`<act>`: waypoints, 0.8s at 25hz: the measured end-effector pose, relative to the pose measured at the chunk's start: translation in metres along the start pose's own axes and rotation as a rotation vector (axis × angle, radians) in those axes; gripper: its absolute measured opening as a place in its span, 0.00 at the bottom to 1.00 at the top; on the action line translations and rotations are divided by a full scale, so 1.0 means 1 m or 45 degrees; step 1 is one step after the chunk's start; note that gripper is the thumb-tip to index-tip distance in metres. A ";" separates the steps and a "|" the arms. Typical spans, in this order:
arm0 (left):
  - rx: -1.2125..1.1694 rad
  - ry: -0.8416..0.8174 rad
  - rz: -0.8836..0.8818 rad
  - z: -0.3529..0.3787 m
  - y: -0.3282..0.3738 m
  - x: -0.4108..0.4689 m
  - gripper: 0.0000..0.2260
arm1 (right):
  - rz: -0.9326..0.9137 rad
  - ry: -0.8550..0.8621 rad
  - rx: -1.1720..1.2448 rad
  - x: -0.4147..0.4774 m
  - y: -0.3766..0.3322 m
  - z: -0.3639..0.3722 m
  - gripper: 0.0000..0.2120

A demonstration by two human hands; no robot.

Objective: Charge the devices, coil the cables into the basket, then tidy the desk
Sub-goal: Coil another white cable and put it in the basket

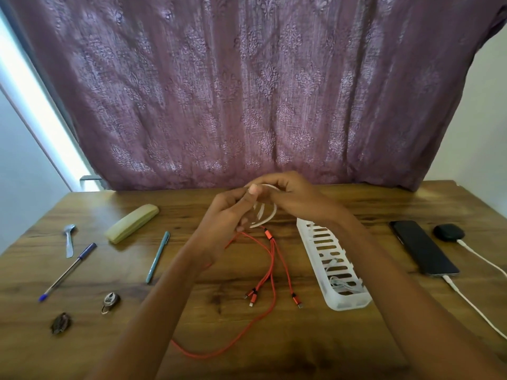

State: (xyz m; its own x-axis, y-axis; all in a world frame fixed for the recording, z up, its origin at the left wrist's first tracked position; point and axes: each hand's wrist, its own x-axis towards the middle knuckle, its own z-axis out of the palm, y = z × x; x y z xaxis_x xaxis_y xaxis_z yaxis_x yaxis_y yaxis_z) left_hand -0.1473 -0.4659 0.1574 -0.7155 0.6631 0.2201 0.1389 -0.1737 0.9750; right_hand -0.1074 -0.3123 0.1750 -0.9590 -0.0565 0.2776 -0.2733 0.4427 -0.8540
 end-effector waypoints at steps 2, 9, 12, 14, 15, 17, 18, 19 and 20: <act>-0.225 0.058 -0.058 -0.002 -0.001 0.000 0.14 | 0.112 0.031 0.126 -0.001 -0.002 0.002 0.11; -0.327 0.141 -0.078 0.003 -0.006 -0.001 0.15 | 0.271 0.230 0.226 0.001 -0.003 0.016 0.14; -0.377 0.196 -0.117 0.001 -0.010 0.000 0.16 | 0.286 0.209 0.267 -0.003 0.001 0.016 0.15; -0.343 0.160 -0.120 0.001 -0.012 0.000 0.15 | 0.221 0.251 0.260 -0.003 0.002 0.019 0.12; -0.291 0.140 -0.122 0.001 -0.012 -0.001 0.15 | 0.195 0.283 0.238 -0.002 0.001 0.020 0.12; -0.133 0.148 -0.136 -0.001 -0.011 -0.001 0.14 | 0.160 0.356 0.181 -0.001 0.006 0.021 0.10; 0.010 0.188 -0.124 -0.003 -0.011 0.000 0.13 | 0.146 0.379 0.149 -0.001 0.008 0.020 0.10; 0.185 0.230 -0.087 -0.008 -0.011 0.002 0.11 | 0.151 0.397 0.103 -0.002 0.009 0.019 0.09; 0.326 0.239 -0.059 -0.014 -0.011 0.003 0.10 | 0.153 0.397 0.049 -0.003 0.010 0.019 0.09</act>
State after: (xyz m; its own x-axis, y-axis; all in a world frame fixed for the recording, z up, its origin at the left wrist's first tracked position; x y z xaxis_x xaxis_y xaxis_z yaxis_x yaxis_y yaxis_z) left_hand -0.1605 -0.4719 0.1473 -0.8358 0.5157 0.1884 0.2536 0.0582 0.9656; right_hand -0.1090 -0.3242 0.1572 -0.9173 0.2730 0.2899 -0.1679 0.3949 -0.9032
